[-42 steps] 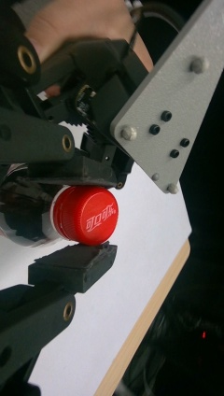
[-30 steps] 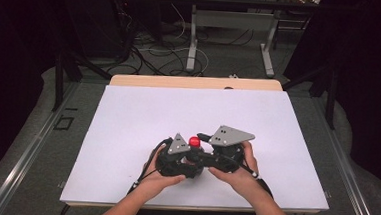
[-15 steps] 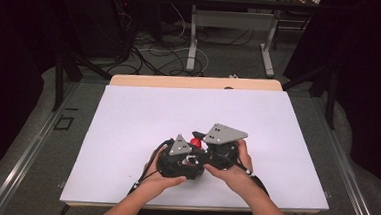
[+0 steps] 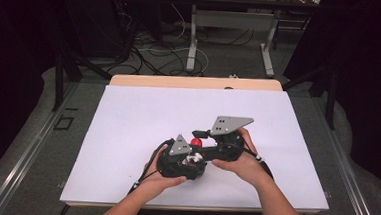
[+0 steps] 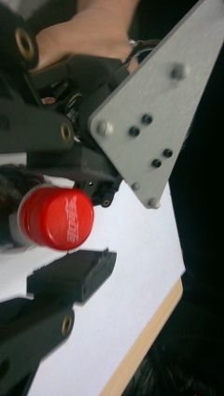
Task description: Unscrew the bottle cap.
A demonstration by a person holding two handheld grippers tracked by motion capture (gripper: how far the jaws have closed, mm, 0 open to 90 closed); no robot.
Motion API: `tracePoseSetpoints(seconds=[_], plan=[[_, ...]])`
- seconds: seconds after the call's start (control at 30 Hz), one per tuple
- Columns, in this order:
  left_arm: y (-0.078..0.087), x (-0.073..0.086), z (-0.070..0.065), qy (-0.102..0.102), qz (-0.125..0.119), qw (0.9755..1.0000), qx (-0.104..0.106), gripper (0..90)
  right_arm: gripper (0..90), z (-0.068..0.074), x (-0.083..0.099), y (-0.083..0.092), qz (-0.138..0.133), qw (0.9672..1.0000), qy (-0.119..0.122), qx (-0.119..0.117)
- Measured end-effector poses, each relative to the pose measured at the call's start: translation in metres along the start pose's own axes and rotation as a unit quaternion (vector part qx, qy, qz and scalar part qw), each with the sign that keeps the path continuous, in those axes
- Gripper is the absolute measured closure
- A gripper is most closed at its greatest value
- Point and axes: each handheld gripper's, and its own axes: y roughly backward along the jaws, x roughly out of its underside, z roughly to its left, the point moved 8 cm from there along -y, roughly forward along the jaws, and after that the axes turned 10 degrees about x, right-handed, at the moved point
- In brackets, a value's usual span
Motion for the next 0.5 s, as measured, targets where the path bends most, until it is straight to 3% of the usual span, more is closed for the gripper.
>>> tracePoseSetpoints(seconds=[0.03,0.1,0.17,0.23,0.27,0.37,0.5], plan=[[-0.0004,-0.0005,0.0010,0.002,-0.006,1.0000,-0.006,29.5,50.3,0.0028,0.0003,0.0015,0.001,0.9995,0.001,0.032],[0.0009,-0.0005,0.0020,0.003,-0.005,1.0000,-0.006,29.5,49.7,0.0044,0.0003,0.0016,0.001,0.9991,-0.003,0.043],[0.0007,-0.0010,0.0025,0.004,-0.009,0.9999,-0.010,29.5,48.8,0.0063,0.0009,0.0031,-0.001,0.9968,-0.010,0.080],[0.0010,-0.0007,0.0029,0.003,-0.006,0.9999,-0.013,29.5,48.8,0.0067,0.0009,0.0035,-0.001,0.9957,-0.006,0.093],[0.0017,-0.0002,0.0027,0.003,0.000,0.9999,-0.010,29.5,49.9,0.0087,0.0012,0.0032,-0.002,0.9938,-0.004,0.111],[0.0003,-0.0008,0.0027,0.004,-0.008,0.9999,-0.012,29.5,51.3,0.0115,0.0022,0.0025,0.001,0.9937,0.001,0.113],[0.0007,-0.0003,0.0019,0.003,-0.002,1.0000,-0.009,29.5,51.9,0.0120,0.0025,-0.0002,-0.005,0.9934,0.008,0.114]])
